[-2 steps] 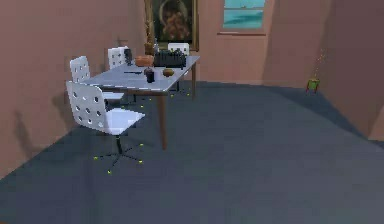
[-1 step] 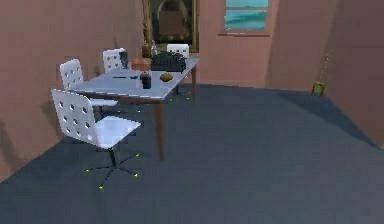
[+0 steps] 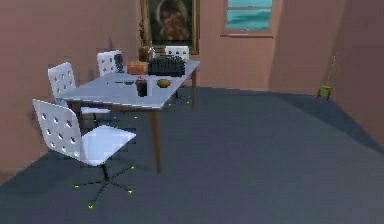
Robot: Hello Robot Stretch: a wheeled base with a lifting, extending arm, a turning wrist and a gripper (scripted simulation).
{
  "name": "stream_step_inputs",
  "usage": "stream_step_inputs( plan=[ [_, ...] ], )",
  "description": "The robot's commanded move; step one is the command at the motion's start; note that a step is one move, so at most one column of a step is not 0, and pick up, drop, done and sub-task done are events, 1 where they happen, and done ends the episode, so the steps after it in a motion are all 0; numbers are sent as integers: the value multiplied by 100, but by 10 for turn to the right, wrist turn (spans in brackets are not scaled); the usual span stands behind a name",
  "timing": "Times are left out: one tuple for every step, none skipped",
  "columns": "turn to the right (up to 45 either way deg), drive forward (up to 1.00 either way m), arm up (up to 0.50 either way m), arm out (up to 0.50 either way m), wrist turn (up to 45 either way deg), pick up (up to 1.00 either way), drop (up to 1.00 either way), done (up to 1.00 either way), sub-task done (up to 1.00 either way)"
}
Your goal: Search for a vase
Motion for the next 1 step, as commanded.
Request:
stream_step_inputs(
  plan=[
    [60,0,0,0,0,0,0,0,0]
  ],
)
